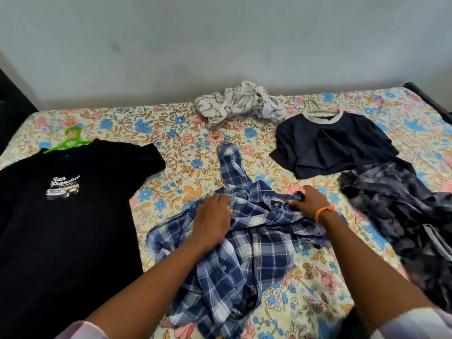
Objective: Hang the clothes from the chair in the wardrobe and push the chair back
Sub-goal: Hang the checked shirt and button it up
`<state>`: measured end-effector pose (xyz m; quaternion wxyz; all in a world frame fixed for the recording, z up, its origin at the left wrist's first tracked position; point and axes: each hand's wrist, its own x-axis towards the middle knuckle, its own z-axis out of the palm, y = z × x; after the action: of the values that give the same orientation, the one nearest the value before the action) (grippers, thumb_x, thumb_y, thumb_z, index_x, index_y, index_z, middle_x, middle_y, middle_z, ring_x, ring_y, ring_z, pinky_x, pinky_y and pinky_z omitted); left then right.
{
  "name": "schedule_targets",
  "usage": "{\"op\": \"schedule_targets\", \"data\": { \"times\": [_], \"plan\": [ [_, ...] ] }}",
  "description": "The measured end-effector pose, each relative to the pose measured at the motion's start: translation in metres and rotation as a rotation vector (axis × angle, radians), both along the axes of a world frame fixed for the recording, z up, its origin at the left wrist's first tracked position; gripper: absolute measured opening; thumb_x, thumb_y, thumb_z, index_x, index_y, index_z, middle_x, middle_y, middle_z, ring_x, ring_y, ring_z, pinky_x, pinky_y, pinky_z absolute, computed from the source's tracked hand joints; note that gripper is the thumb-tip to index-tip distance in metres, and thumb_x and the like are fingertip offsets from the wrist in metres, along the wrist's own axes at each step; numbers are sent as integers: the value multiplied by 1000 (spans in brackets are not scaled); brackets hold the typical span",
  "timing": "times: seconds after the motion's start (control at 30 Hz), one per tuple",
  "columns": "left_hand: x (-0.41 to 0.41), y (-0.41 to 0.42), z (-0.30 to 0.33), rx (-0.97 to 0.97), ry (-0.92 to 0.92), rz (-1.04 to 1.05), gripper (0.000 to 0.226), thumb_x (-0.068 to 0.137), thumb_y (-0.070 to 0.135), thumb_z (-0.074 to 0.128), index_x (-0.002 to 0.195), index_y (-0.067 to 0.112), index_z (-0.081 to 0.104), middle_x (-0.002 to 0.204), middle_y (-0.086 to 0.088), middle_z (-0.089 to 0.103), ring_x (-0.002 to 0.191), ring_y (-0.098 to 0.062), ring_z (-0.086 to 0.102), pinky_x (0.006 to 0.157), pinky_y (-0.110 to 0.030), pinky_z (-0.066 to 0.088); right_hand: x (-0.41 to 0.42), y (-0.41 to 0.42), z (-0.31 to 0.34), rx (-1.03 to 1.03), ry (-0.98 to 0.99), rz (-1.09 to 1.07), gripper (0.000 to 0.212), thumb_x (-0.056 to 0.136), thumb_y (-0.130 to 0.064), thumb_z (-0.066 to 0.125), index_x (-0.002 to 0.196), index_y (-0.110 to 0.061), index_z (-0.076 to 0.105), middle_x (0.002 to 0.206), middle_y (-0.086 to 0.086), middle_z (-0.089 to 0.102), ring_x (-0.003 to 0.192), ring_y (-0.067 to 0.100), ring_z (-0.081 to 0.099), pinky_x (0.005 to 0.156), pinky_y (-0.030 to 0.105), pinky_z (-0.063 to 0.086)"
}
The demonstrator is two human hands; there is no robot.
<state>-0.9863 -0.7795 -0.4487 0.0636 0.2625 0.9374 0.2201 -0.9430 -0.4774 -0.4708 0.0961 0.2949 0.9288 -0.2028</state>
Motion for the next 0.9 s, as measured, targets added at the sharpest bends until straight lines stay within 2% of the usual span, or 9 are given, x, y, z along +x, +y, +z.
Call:
{"op": "schedule_targets", "data": {
  "times": [0.1,0.17,0.23,0.27,0.37,0.47,0.6,0.73,0.9],
  "plan": [
    [-17,16,4,5,28,-71,48,93,36,61,135,18,45,138,-2,47,127,-23,40,107,-38,36,-10,-18,10,-72,208,121,16,90,-20,69,94,-4,71,96,15,68,93,33,63,75,34,44],
    [-25,27,6,-43,-8,-214,88,81,46,73,150,21,25,156,-6,28,145,-28,22,121,-41,17,-11,-43,25,-298,326,225,11,92,-15,67,87,-7,72,89,10,67,84,25,62,71,30,46],
    [-28,34,4,-132,-82,-332,121,69,51,82,155,26,1,163,-7,11,151,-28,6,123,-43,2,-14,-63,39,-423,334,361,9,93,-17,66,86,-14,70,89,5,67,82,21,63,76,30,50],
    [-30,35,2,-143,-154,-336,124,67,50,84,155,29,-1,160,-10,19,148,-30,14,123,-46,8,-16,-68,42,-450,288,412,9,94,-18,66,86,-15,70,88,5,67,81,20,64,76,31,52],
    [-38,28,-9,-33,-256,-256,68,83,38,76,140,26,40,116,-9,61,109,-29,58,91,-40,49,-20,-70,44,-586,129,447,14,96,-21,63,88,-11,69,81,13,69,69,16,63,68,29,52],
    [-42,17,-12,-69,-95,-175,22,96,30,59,116,22,61,93,-6,68,79,-24,64,72,-38,55,-39,-66,48,-653,60,405,19,92,-32,66,92,-13,71,82,5,71,71,13,64,72,29,52],
    [-47,2,-29,-234,-136,-39,12,101,20,46,104,9,48,86,-9,55,78,-27,56,66,-36,46,-106,-70,33,-593,119,236,46,93,-48,60,109,-5,63,102,5,69,95,22,65,86,34,51],
    [-62,-17,-62,-247,-417,0,19,103,23,43,119,12,42,113,-15,54,95,-30,53,79,-40,44,-156,-91,-9,-128,-14,181,66,94,-56,52,132,-3,46,131,15,52,118,37,52,89,38,45],
    [-78,-25,-54,-64,-668,-44,13,107,24,40,115,17,48,94,-5,54,71,-12,44,61,-28,34,-175,-103,-33,-115,25,101,42,94,-37,60,121,-6,50,117,18,61,96,33,58,85,42,50]
  ]
}}
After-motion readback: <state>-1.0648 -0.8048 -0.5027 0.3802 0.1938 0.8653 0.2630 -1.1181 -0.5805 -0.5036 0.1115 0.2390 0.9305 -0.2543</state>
